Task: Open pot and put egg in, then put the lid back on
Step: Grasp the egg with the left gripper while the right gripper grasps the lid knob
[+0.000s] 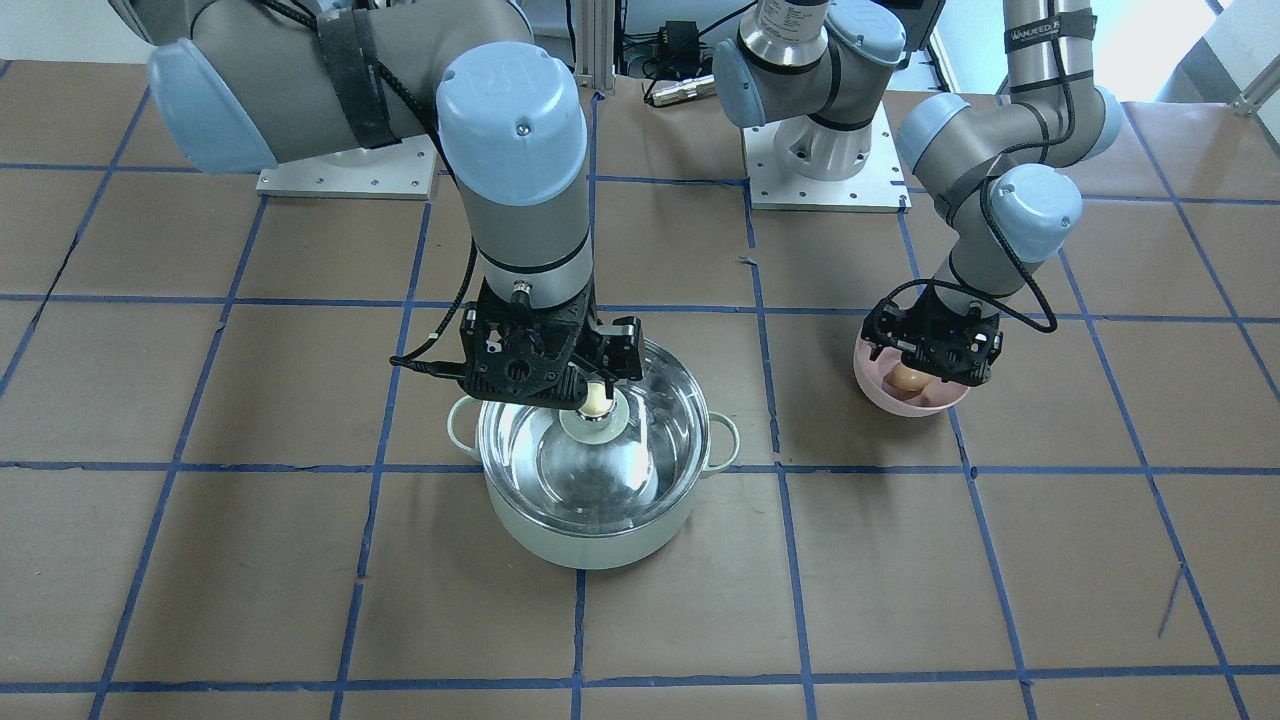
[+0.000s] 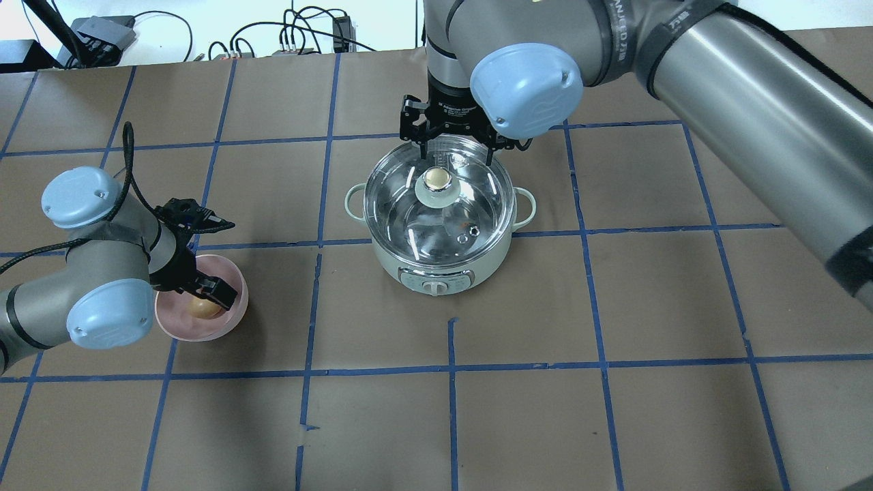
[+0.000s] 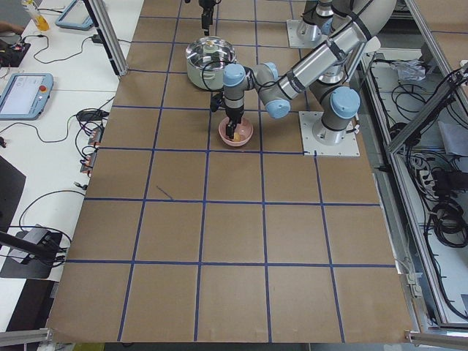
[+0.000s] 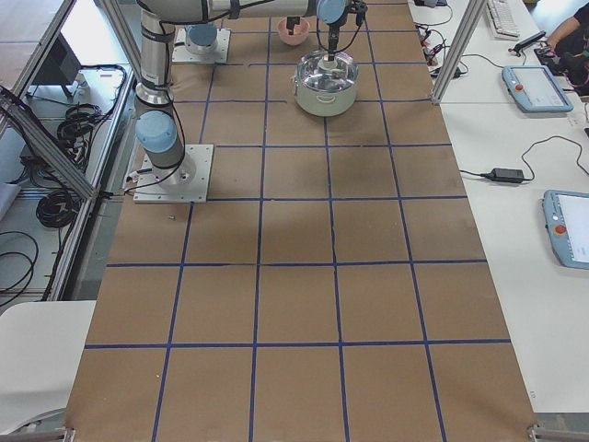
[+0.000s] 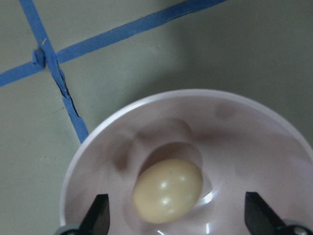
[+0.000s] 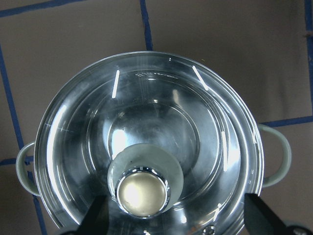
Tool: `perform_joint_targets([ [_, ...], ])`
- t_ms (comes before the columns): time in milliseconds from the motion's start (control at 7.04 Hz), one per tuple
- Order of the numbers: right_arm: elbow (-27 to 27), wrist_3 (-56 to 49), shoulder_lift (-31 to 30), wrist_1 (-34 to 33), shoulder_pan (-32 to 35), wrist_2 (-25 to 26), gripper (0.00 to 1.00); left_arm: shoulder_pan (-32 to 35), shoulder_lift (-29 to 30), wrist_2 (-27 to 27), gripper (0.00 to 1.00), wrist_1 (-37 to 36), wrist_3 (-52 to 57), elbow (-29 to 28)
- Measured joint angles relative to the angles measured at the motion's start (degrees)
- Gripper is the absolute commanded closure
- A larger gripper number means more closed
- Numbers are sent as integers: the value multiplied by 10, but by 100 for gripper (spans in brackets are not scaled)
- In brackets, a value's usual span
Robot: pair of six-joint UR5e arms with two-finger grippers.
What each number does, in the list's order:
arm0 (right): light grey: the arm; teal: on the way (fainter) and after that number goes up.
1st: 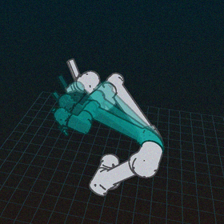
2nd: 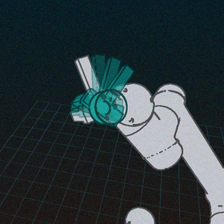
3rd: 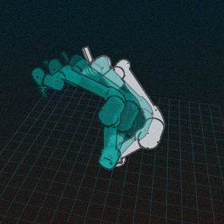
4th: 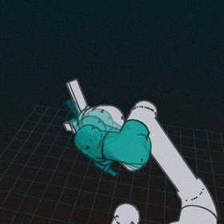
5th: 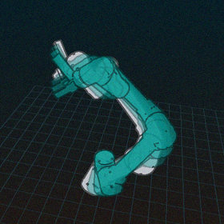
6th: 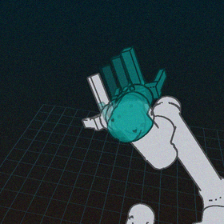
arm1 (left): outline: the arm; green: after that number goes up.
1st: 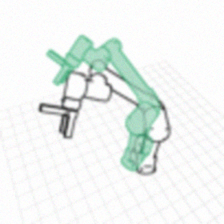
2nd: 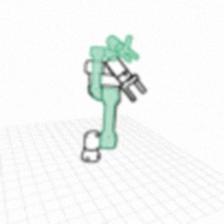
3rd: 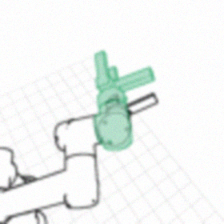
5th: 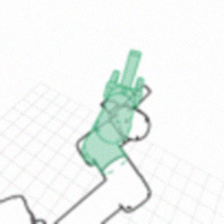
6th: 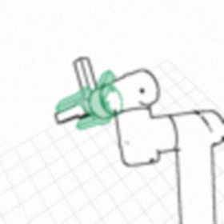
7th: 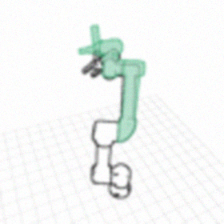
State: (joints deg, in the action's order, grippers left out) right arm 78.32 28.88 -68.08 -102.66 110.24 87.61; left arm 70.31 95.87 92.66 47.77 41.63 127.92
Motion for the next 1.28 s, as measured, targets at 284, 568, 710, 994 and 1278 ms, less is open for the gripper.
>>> perform_joint_targets([
  [284, 3, 22, 25, -42, 17, 6, 9, 2, 1, -2, 4, -1, 27, 2],
  [568, 5, 27, 35, -55, 25, 8, 14, 2, 4, -5, 4, -3, 31, 5],
  [710, 9, 21, 35, -55, 26, 7, 14, 2, 4, -6, 4, -3, 31, 5],
  [994, 25, 7, 30, -55, 26, 7, 31, 2, 6, -6, 1, -2, 31, 7],
  [1278, 31, 4, 27, -55, 25, 7, 66, 2, 24, -1, 1, -4, 14, -1],
])
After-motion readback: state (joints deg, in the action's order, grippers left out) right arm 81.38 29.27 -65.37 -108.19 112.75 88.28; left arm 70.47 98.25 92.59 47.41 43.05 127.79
